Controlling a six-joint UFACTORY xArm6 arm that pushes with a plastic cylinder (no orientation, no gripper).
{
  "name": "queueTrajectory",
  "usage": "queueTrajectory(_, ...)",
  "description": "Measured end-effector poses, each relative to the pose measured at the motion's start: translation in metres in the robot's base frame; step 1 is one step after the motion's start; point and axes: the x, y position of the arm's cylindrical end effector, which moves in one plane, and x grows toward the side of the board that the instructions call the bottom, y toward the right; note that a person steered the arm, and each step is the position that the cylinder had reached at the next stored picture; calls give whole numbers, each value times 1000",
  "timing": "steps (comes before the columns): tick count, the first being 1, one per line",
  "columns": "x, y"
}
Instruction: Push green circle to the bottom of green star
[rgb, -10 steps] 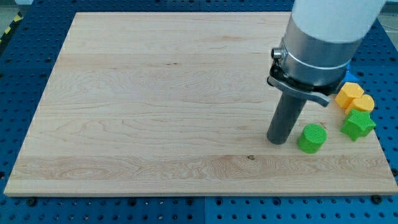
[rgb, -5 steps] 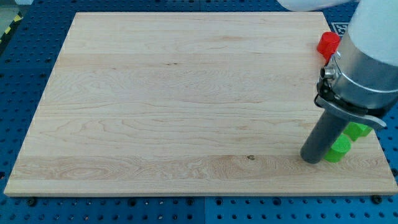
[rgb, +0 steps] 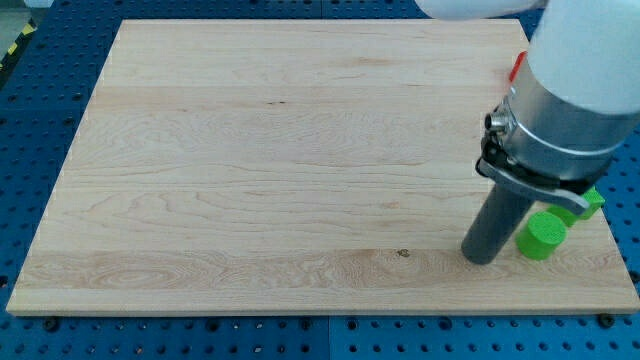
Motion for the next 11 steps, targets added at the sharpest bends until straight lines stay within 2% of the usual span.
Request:
queueTrajectory(1,-20,23)
queueTrajectory(2,-21,55)
queueTrajectory(3,-21,62)
queueTrajectory(4,-7,37)
queueTrajectory(5,33,39)
queueTrajectory(6,38,53)
queueTrajectory(11,21,75)
